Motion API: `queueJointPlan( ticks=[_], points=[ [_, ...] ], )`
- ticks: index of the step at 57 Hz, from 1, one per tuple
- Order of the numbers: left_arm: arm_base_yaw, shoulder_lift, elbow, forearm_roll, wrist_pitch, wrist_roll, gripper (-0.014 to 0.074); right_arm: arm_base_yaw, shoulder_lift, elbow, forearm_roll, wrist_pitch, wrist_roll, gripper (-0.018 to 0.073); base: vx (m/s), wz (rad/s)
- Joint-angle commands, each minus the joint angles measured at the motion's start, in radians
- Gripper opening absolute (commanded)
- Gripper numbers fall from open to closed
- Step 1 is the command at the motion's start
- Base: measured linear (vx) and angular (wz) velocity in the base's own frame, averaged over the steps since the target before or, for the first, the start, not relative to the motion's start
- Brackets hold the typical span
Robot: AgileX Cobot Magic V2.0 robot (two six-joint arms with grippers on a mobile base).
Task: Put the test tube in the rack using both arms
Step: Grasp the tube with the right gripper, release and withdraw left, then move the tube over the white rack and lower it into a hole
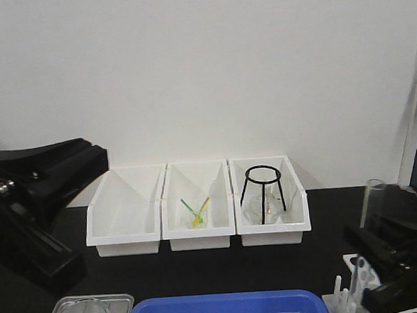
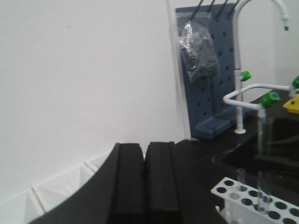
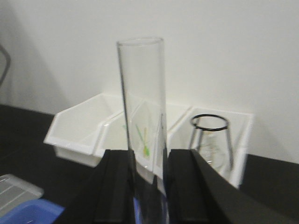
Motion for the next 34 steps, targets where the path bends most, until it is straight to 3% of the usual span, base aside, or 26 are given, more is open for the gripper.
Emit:
queueJointPlan(
  ticks=[1, 10, 34],
  points=[
    [-0.007, -0.026, -0.032, 0.001, 0.034, 0.001, -0.0009, -0.103, -0.016, 0.028, 0.09, -0.225, -0.091, -0.0008, 0.0, 0.0],
    [-0.007, -0.028, -0.032, 0.004, 0.039, 0.0, -0.0008, -0.199, -0.004, 0.074, 0.101, -0.323, -0.111, -0.0008, 0.0, 0.0],
    [-0.007, -0.026, -0.032, 0.012, 0.065, 0.001, -0.0007, -0.197, 0.24, 0.074, 0.111, -0.587, -0.184, -0.0008, 0.0, 0.0]
  ],
)
